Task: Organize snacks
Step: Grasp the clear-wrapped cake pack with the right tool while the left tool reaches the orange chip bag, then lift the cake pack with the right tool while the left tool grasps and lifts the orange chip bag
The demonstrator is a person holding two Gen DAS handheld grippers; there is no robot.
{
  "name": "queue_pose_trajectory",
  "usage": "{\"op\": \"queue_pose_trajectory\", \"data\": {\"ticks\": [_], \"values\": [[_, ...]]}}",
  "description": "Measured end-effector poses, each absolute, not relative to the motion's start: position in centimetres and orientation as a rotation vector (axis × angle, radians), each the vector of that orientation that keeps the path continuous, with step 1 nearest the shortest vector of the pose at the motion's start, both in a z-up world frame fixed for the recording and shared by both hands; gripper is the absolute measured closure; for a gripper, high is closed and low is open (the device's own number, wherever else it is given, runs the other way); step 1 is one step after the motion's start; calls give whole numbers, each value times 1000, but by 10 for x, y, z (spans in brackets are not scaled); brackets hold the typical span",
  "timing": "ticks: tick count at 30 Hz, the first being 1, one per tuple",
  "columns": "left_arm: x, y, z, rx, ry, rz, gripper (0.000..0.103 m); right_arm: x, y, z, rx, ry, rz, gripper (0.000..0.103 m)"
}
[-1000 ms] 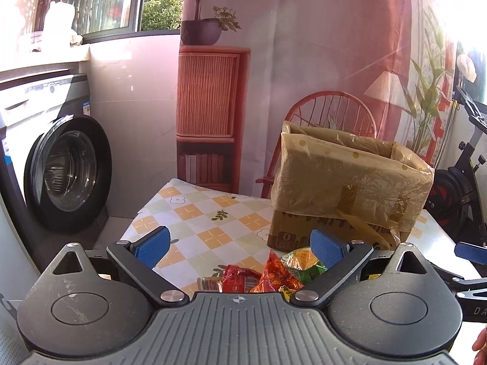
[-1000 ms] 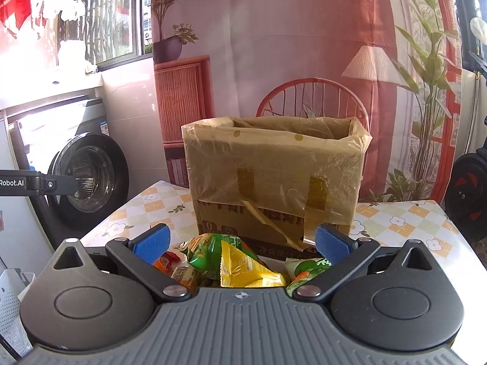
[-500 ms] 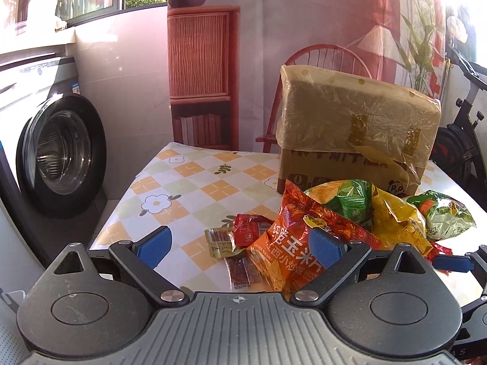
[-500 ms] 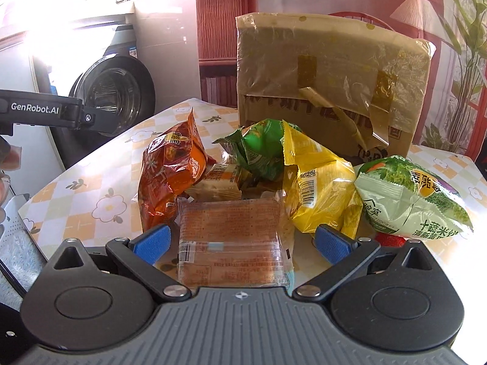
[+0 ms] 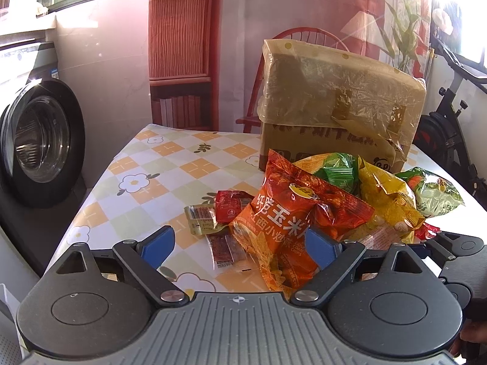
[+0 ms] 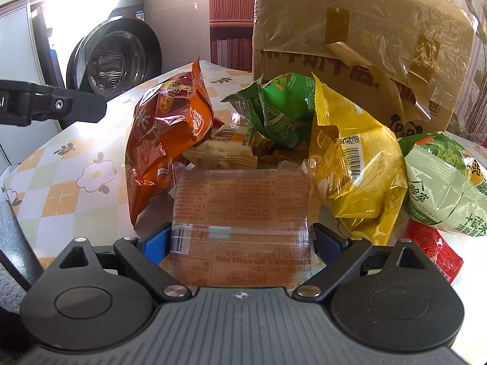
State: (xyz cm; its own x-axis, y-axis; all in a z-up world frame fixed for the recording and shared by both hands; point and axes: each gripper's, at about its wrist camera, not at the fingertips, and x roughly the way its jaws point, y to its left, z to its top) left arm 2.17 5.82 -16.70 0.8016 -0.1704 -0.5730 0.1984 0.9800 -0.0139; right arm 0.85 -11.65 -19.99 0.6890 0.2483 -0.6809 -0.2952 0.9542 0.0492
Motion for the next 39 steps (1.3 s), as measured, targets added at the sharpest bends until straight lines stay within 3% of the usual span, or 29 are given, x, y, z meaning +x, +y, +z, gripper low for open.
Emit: {"op": "queue_pose_trajectory", "data": {"ticks": [4, 10, 25, 39], "values": [[19, 59, -169, 40, 620, -202, 11, 5, -118, -197, -71, 747, 341, 19], [15, 62, -170, 26, 632, -198, 12, -8, -112, -192, -92, 767, 421, 23], [16, 59, -164, 35, 592, -261, 13, -24, -142, -114, -41, 518, 396, 25], [39, -2, -217, 360, 589, -319, 11, -7, -169, -84, 19, 466, 285, 25]]}}
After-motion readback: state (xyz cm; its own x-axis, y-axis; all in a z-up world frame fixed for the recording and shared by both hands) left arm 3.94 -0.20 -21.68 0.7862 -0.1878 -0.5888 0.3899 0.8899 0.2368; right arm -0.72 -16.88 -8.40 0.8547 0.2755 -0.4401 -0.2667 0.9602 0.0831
